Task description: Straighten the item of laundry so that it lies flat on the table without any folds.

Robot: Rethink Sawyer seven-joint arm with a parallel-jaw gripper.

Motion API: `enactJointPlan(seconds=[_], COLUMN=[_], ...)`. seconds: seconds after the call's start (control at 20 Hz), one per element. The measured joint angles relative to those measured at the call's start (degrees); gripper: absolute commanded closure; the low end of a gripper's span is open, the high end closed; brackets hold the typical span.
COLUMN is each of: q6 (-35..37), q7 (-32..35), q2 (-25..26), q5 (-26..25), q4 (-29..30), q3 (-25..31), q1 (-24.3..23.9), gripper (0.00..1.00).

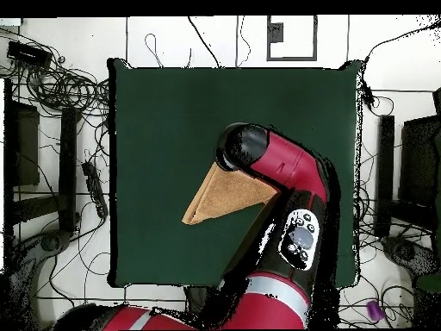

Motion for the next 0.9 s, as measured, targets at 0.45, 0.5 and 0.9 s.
enactJointPlan(seconds=[0.45, 0.5, 0.9], q6=[-0.32, -0.32, -0.33], q7=[0.0, 0.0, 0.0], q2=[0.75, 1.02, 4.66], q5=[0.2, 0.36, 2.29], q4=[-0.32, -0.59, -3.3], q3=[0.0, 0.0, 0.02], q1=[0.0, -0.01, -0.32], gripper=[0.0, 0.0, 0.0])
